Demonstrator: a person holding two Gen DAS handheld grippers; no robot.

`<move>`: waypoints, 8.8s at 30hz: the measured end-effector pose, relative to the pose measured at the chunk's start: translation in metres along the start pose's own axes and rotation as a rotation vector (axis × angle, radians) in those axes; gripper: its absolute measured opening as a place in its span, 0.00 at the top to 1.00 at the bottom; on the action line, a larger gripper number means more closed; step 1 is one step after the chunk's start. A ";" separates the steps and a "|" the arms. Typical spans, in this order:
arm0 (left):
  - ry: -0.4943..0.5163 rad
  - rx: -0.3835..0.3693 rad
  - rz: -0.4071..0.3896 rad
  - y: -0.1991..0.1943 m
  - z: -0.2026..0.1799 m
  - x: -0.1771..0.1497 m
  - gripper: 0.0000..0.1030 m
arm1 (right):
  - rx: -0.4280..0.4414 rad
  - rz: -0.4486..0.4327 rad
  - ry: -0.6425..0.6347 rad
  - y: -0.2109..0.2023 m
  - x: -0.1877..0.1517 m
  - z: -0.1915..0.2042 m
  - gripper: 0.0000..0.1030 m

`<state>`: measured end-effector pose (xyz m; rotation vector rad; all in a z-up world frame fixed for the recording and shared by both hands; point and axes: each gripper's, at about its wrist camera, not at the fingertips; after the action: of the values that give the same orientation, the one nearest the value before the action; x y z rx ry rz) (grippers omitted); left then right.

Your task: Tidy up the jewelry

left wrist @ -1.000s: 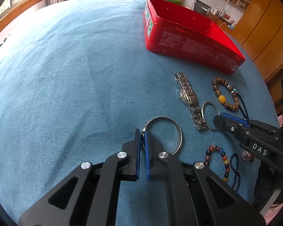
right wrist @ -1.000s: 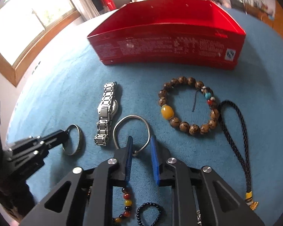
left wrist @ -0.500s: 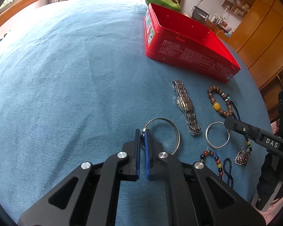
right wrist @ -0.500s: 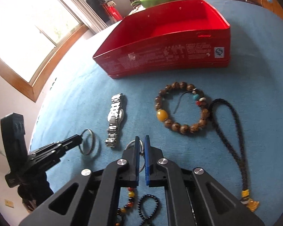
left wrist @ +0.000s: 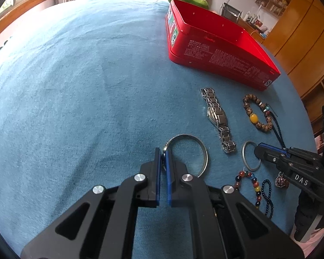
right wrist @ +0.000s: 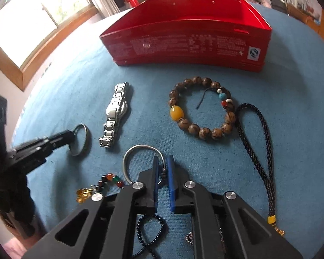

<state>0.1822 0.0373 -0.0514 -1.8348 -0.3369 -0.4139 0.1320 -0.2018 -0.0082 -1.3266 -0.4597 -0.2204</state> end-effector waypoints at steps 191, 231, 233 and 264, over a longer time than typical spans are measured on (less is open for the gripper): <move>0.024 0.050 0.034 0.016 -0.074 0.050 0.70 | 0.126 0.036 0.000 0.000 0.051 -0.079 0.90; 0.051 0.083 -0.009 0.068 -0.119 0.209 0.70 | 0.148 -0.100 0.018 -0.014 0.212 -0.114 0.90; 0.046 0.084 0.006 0.078 -0.117 0.213 0.70 | 0.155 -0.093 0.022 -0.002 0.215 -0.116 0.90; 0.045 0.102 -0.071 -0.024 -0.066 0.078 0.64 | -0.007 -0.123 0.052 -0.070 0.061 -0.137 0.74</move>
<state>0.2345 -0.0172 0.0219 -1.7150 -0.3861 -0.4778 0.1847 -0.3445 0.0571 -1.2975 -0.4973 -0.3578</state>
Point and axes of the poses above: each gripper's, at about its wrist camera, not at the fingertips, and y roughly the way its jaws point, z to its left, x to its top, and after that the axes turned 5 degrees about -y, right-handed
